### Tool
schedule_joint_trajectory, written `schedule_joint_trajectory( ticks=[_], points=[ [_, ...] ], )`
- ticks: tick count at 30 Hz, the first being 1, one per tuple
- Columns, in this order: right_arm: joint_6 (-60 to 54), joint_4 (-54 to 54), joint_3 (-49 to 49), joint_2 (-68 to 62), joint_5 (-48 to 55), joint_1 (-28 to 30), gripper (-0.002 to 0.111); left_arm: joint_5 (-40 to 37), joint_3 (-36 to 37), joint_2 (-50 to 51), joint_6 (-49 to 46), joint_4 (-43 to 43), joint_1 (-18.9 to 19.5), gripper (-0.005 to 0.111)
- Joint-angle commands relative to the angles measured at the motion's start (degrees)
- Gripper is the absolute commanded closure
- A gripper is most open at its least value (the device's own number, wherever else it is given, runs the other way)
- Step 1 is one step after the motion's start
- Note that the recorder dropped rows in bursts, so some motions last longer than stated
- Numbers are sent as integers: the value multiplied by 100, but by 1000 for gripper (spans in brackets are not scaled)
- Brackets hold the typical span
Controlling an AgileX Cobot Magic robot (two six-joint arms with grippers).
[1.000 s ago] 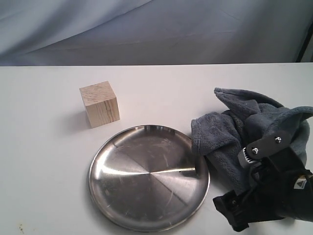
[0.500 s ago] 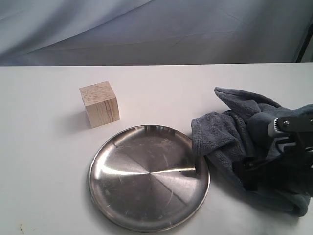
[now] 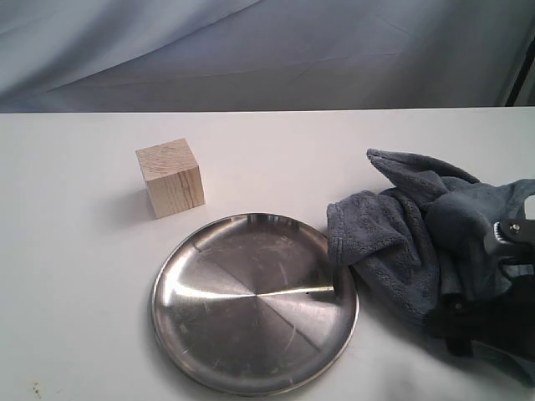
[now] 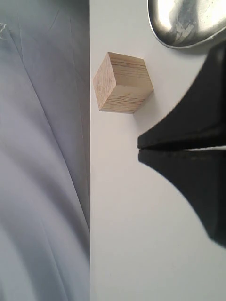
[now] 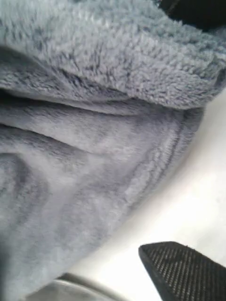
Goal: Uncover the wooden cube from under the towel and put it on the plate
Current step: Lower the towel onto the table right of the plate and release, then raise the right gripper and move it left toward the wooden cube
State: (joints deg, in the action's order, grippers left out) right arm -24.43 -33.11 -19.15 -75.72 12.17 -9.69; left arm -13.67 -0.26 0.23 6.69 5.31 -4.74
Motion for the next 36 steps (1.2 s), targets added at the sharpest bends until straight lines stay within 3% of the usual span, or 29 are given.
schedule_joint_trajectory(
  ticks=[1,6,8,11,15,24,30,36],
  points=[
    [30,377,-31,-1,521,71,6,36,26,-23,28,-28,17,106],
    [144,1472,-643,-1,1817,71,19,36,26,-23,19,-28,17,106],
    [904,2202,-1126,-1,2687,71,22,36,26,-23,19,-28,17,106],
    [1977,3311,-1622,-1,3512,71,16,36,26,-23,19,-28,17,106],
    [2399,4180,-1831,-1,3749,71,3,36,26,-23,33,-28,17,106],
    [2030,4085,-1921,-1,2782,71,3,36,26,-23,33,-28,17,106],
    [739,3476,-3082,-1,3738,-192,3,36,26,-23,19,-28,17,106],
    [355,3221,-4096,-197,3856,-463,4,36,26,-23,19,-28,17,106]
  ],
)
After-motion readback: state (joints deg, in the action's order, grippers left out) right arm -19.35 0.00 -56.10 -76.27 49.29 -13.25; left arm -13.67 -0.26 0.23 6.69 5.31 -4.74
